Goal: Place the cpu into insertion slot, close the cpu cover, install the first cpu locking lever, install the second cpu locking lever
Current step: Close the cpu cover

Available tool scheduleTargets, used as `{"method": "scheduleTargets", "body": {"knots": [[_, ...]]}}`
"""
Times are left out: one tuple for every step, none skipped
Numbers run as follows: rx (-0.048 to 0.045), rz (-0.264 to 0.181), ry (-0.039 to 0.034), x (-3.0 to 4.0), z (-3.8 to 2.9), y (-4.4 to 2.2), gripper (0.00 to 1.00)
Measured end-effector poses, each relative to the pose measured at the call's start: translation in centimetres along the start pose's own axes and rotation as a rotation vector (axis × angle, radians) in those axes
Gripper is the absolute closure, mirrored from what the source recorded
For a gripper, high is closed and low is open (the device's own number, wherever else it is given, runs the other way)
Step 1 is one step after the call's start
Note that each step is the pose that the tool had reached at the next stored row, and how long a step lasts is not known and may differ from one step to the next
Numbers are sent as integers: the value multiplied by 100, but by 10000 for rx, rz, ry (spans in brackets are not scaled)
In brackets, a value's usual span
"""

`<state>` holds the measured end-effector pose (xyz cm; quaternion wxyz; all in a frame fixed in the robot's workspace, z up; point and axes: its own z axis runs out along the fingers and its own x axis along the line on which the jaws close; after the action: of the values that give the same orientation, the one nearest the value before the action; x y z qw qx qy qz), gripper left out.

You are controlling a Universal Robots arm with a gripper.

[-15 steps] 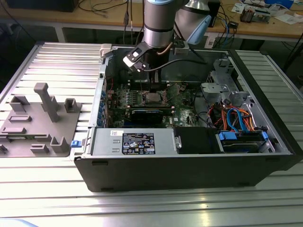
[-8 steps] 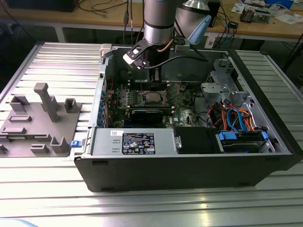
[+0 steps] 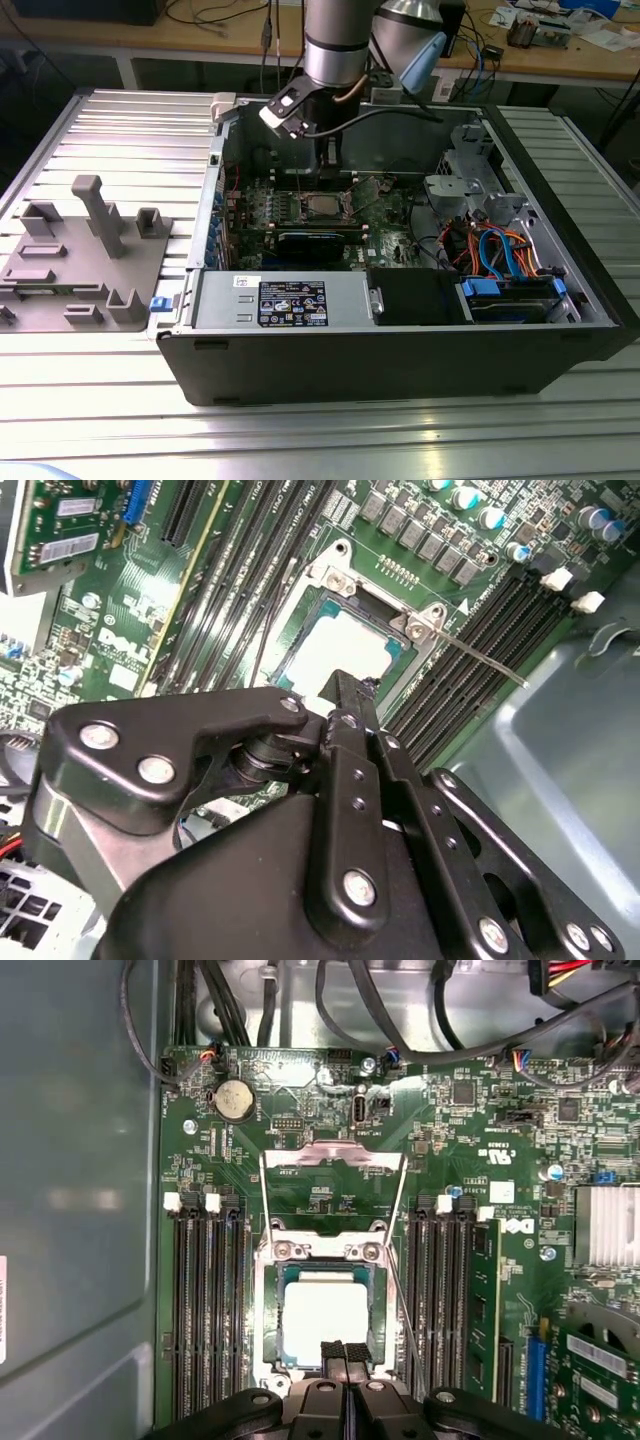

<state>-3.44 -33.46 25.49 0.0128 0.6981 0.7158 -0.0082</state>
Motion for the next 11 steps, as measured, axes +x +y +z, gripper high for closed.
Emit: {"method": "scheduleTargets", "body": {"knots": [[1,1,-33,0,-18,0,89],[2,-1,-56,-1,-34,0,89],[2,0,-79,-2,-54,0,89],[3,-1,-94,-2,-74,1,89],[3,-1,-106,-3,-88,0,89],[3,-1,-122,-3,-101,1,89],[4,-2,-142,-4,-120,1,89],[4,-1,-151,-4,-131,1,89],[5,-2,-159,-4,-140,1,89],[4,-1,-168,-4,-142,1,89],[4,-1,-172,-4,-142,1,89]]}}
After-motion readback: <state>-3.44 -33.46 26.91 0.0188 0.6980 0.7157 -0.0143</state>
